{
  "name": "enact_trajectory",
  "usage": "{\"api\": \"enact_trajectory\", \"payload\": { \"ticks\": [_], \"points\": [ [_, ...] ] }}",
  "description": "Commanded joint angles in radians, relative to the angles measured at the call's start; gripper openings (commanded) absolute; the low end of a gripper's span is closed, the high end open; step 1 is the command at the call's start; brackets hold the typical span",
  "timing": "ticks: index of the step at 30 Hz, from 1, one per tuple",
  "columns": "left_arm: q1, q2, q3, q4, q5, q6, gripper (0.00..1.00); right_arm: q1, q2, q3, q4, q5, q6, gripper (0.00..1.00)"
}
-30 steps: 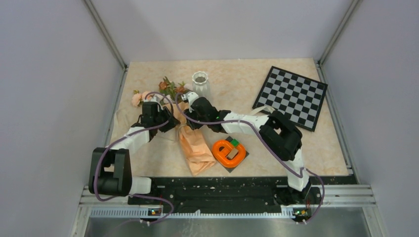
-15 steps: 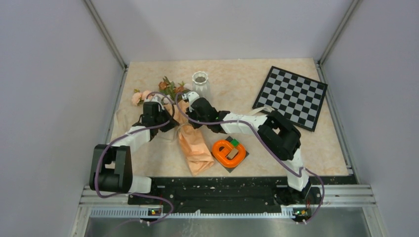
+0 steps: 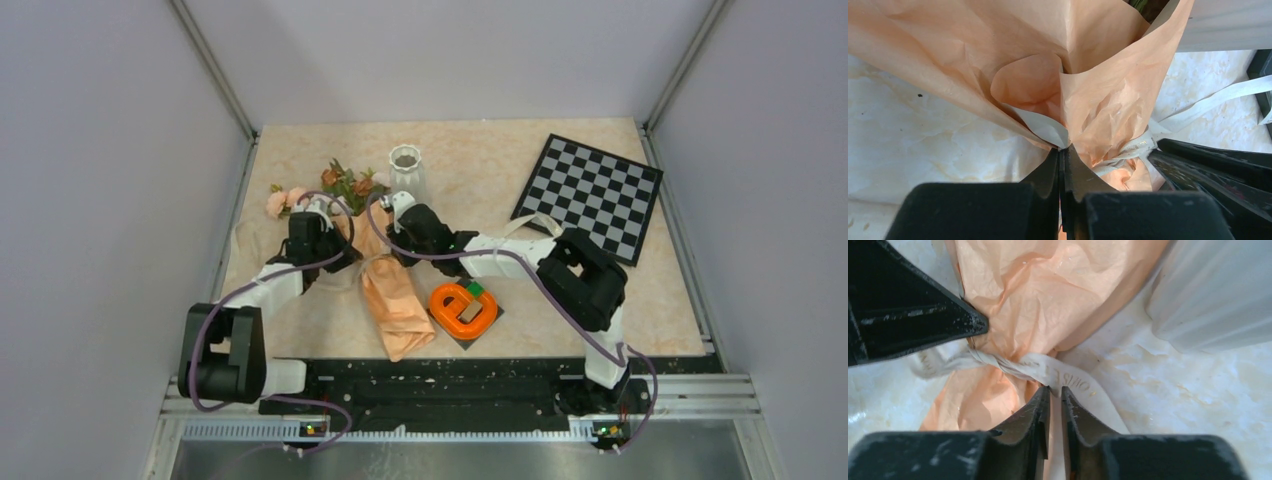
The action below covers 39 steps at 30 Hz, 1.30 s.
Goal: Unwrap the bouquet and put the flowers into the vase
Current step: Untie the ribbon from the wrapping paper.
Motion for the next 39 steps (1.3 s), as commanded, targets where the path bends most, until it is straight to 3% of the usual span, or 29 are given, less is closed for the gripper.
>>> {"api": "enact_trajectory", "payload": {
  "ticks": [1,5,11,22,39],
  "points": [
    [-0.001,-0.039,-0.019,-0.038,-0.005,0.035,0.0,-0.011,-0.124,-0.028,0.04,-0.023,-0.024,0.22],
    [-0.001,-0.057,-0.016,-0.057,0.001,0.043,0.0,-0.009,-0.151,-0.045,0.053,-0.105,-0.047,0.31],
    [-0.001,-0.069,-0.015,-0.078,0.003,0.045,0.0,0.024,-0.128,-0.014,0.044,-0.172,-0.076,0.35],
    [-0.001,-0.078,-0.014,-0.087,0.009,0.043,0.0,0.027,-0.011,0.092,-0.028,-0.138,0.002,0.35],
    [-0.001,-0.07,-0.01,-0.087,0.008,0.038,0.0,0.027,-0.026,0.055,-0.001,-0.173,0.139,0.34]
  ]
}}
